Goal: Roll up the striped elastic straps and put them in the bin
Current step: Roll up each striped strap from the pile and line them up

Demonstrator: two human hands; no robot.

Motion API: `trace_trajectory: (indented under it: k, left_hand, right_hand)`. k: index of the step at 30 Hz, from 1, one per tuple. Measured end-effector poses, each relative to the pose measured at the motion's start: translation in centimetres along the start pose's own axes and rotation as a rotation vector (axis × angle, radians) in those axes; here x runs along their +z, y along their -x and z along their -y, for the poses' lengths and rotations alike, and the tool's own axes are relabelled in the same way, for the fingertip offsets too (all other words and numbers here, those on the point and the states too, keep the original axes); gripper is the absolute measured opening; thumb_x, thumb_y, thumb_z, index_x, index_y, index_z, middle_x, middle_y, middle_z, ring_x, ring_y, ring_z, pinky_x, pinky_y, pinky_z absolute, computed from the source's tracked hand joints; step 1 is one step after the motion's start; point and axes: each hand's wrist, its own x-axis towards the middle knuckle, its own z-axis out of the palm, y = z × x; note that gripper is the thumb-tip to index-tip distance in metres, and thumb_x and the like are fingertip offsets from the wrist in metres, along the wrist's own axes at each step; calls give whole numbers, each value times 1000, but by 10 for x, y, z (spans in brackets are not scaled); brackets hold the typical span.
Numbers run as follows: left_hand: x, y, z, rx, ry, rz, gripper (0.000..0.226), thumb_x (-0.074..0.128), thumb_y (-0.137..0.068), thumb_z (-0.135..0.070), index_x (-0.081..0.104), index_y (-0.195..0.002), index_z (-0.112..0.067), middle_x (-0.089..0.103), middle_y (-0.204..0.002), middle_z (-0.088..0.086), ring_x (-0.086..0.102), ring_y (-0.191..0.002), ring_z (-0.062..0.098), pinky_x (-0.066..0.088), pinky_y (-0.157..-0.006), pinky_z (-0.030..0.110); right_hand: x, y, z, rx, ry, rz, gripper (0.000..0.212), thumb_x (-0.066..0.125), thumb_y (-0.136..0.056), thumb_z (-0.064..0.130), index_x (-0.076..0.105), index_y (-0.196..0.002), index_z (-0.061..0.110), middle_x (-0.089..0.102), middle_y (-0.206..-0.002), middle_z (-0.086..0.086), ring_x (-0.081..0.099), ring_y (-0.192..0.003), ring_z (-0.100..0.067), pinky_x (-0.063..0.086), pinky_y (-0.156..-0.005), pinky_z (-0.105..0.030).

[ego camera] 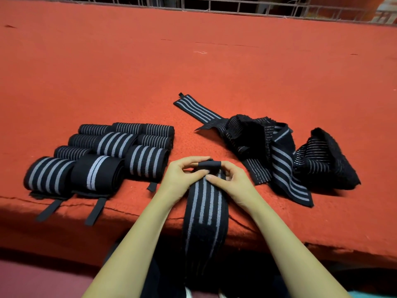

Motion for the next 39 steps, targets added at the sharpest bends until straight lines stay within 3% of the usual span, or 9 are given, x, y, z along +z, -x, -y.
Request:
trace_trajectory:
  k: [3, 9, 15, 18, 24, 29, 32, 35, 39]
  left_hand:
    - [1, 1, 2, 52, -24, 38, 38, 69, -78, 11, 73, -93, -24, 73, -91, -14, 65, -91, -2, 47, -82, 12]
    - [-1, 2, 9, 123, -59, 97, 44, 60, -75, 21, 78, -84, -18, 69, -102, 3, 65, -99, 7, 48, -87, 17]
    - [-4, 1, 8, 36, -47, 225, 26, 55, -85, -20, 71, -105, -19, 65, -117, 1, 57, -116, 7, 40, -100, 18]
    - [-1, -2, 10, -174, 31, 198, 48, 74, -77, -38, 57, -120, -29, 68, -116, 3, 66, -106, 13, 49, -92, 26]
    - [-3, 2, 7, -154, 145, 115, 29, 68, -85, -7, 58, -112, -8, 72, -104, 6, 70, -94, 16, 53, -78, 22]
    - [3, 5, 6, -140, -119, 158, 26, 57, -96, -27, 42, -116, -21, 61, -105, -8, 60, -96, 0, 45, -86, 17]
    - [6, 3, 8, -119, -270, 193, 27, 49, -99, -34, 31, -119, -30, 52, -115, -7, 53, -106, 4, 41, -95, 23]
    - [5, 3, 8, -103, -46, 215, 28, 58, -94, -28, 40, -115, -29, 55, -110, -5, 57, -99, 4, 47, -90, 23]
    - [0, 6, 9, -17, 131, 173, 35, 66, -82, -15, 51, -113, -22, 58, -107, 0, 62, -91, 13, 53, -85, 29]
  right_hand:
    - [2, 2, 4, 24, -9, -43, 25, 61, -92, 31, 68, -104, 11, 72, -92, 6, 65, -89, -4, 49, -77, -17]
    - [-2, 3, 6, -19, -11, -100, 14, 60, -92, 10, 67, -102, 3, 69, -94, -4, 61, -83, -3, 46, -77, -14]
    - [-2, 3, 4, 6, -82, -154, 13, 63, -90, 8, 63, -100, 16, 67, -90, -4, 64, -80, -9, 50, -76, -18]
    - [-2, 4, 3, 11, -125, -183, 19, 64, -89, 8, 61, -106, 17, 66, -91, -7, 66, -80, -10, 51, -75, -21]
    - [1, 7, 7, 45, -120, -117, 34, 62, -90, 12, 53, -124, 10, 69, -93, -3, 67, -74, -2, 48, -63, -13]
    - [10, 8, 2, 57, 74, -75, 44, 53, -97, 25, 37, -138, 24, 55, -124, 7, 56, -109, 2, 43, -99, -19]
    - [11, 8, 2, 32, 122, -97, 44, 49, -99, 20, 31, -139, 30, 49, -122, 17, 49, -107, 16, 36, -93, -5]
    - [10, 8, 0, 20, 51, -120, 44, 53, -97, 10, 35, -134, 22, 57, -121, 2, 56, -111, -4, 42, -98, -21]
    - [9, 9, 1, 14, -74, -114, 27, 58, -92, 1, 51, -117, 7, 67, -108, -4, 66, -99, -7, 49, -85, -22]
